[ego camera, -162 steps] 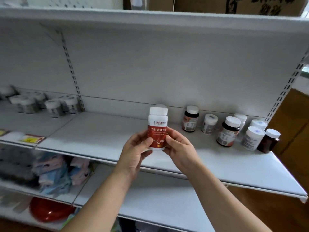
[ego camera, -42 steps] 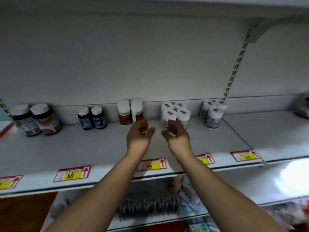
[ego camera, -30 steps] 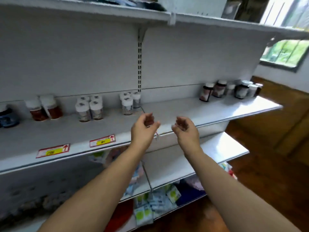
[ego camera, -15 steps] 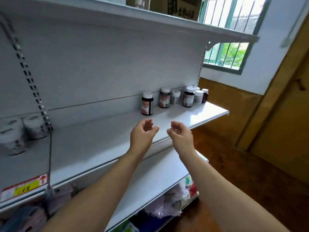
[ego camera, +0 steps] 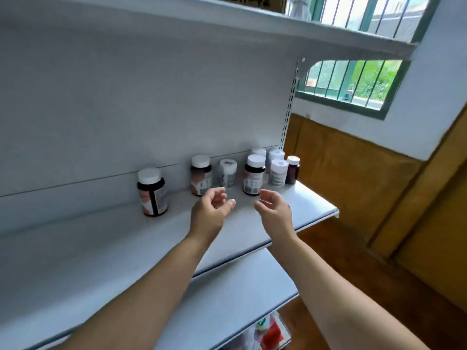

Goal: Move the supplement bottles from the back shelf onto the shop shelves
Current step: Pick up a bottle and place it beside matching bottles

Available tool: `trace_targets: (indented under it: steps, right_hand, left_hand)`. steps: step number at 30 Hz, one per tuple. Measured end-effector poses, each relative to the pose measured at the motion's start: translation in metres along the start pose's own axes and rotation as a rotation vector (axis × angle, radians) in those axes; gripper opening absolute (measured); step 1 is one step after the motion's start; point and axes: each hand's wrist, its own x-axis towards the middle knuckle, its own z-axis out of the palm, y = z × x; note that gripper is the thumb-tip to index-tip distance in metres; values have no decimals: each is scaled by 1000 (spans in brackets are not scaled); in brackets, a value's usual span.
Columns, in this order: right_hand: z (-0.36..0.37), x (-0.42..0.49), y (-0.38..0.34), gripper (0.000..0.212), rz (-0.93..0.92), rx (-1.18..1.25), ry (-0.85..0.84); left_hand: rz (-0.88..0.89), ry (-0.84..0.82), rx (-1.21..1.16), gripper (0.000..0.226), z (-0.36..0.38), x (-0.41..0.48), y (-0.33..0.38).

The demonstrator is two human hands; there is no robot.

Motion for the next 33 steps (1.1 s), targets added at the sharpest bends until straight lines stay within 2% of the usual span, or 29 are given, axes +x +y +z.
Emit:
trace_targets:
  steps: [4,11,16,19,21,24,28,33]
  right_hand:
    - [-38,64,22,22,20,-29,-92]
    - [-49,128,37,28,98,-87,-299]
    - [-38,158,54,61,136,-112,-386]
    - [-28,171,59,67,137,-53,-416]
    - [-22,178,61,71,115,-22,-428]
    - [-18,184,59,59,43,-3,-449]
    - [-20,179,55,45,48,26,-424]
    - [-26,163,37,32,-40,-10,-439]
  left_hand:
    - [-107,111,4,32,57,28,-10]
    - [-263,155,70,46,97,74,-29]
    - [-274,112,75,50,115,108,-37]
    - [-245,100,60,68,121,120,-47]
    - [-228,73,51,68,123,127,-55]
    - [-210,22,85,59,124,131,-51]
    - [-151,-9,83,53,118,124,-45]
    - [9,104,112,52,108,103,-28]
